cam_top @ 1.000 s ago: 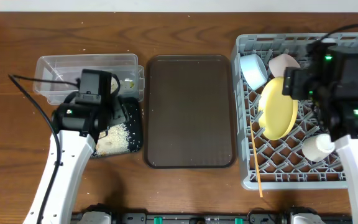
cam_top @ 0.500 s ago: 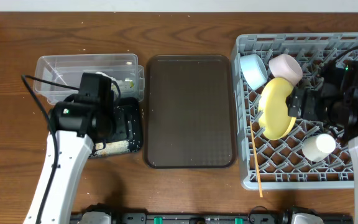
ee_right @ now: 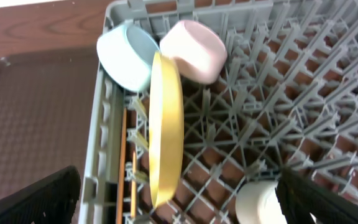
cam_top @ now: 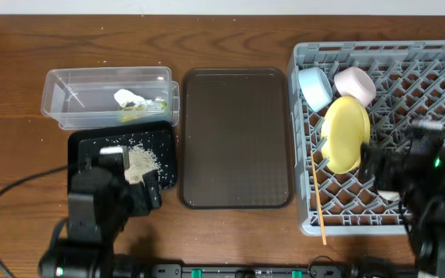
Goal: Sort waste into correct bins and load items into the dishwasher rack
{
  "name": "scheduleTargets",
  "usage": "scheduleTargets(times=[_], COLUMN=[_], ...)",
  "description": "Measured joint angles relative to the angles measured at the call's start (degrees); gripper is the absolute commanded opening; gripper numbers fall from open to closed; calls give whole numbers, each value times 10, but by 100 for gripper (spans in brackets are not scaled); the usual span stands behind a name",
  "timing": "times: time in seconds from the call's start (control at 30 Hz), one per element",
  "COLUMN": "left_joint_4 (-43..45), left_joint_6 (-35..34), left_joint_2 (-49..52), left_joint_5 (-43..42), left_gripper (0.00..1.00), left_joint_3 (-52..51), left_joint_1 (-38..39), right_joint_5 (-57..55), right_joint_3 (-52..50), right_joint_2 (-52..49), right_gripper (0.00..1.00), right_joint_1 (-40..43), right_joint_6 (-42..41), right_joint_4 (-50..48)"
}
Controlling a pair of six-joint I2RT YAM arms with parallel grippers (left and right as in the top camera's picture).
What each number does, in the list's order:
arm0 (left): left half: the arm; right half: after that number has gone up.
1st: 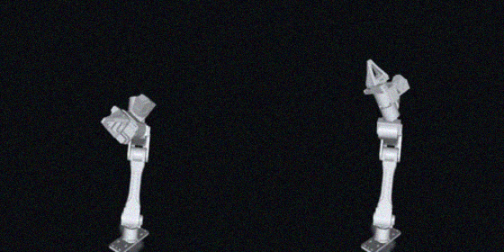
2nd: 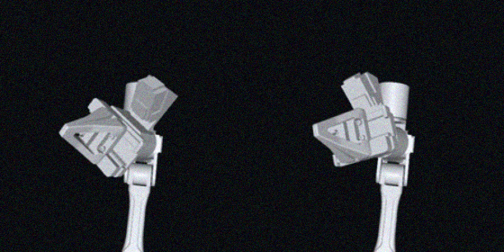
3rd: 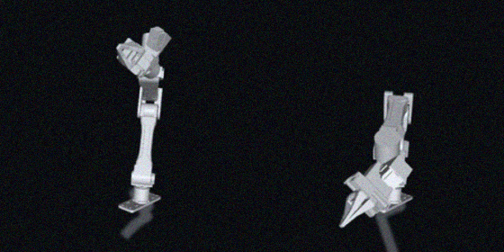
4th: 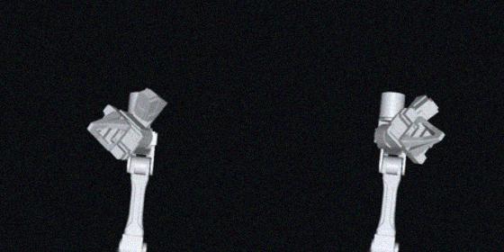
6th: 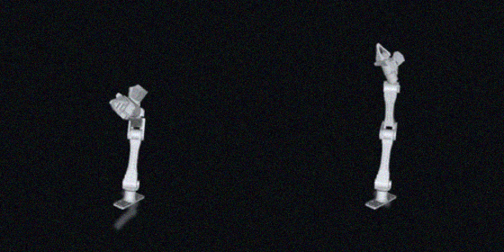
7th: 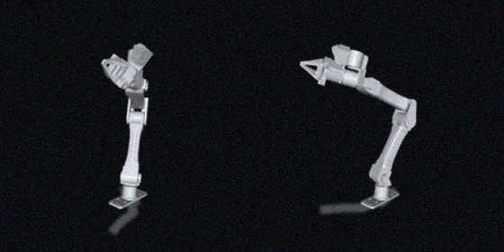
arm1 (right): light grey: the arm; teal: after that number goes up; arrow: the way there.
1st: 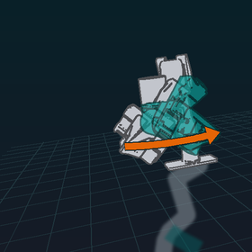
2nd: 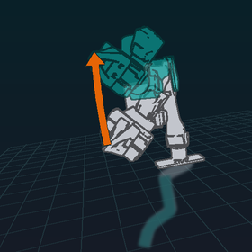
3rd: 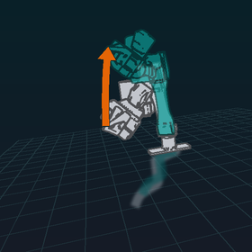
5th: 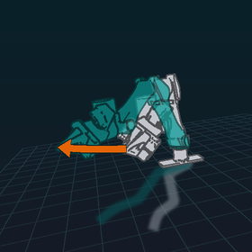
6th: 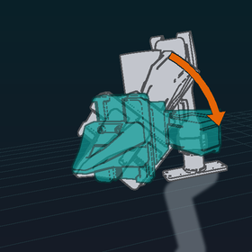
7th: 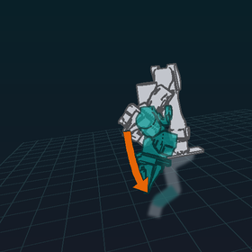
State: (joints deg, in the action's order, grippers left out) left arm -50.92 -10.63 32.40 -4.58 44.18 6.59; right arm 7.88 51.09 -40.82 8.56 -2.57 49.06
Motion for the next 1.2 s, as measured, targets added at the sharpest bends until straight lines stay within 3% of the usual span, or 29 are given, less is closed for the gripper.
scheduleTargets(times=[0.2, 0.83, 1.2], left_joint_4=[2, 1, 2], left_joint_6=[0, 0, 0], left_joint_2=[-34, -34, -34], left_joint_5=[0, 0, 0], left_gripper=[90, 91, 92], left_joint_3=[-6, -6, -6], left_joint_1=[0, 0, 0], right_joint_5=[0, 0, -6], right_joint_3=[-46, -48, -76], right_joint_2=[33, 34, 81], right_gripper=[99, 99, 99], right_joint_1=[0, 0, -16], right_joint_6=[0, 0, 43], right_joint_4=[31, 41, -102])
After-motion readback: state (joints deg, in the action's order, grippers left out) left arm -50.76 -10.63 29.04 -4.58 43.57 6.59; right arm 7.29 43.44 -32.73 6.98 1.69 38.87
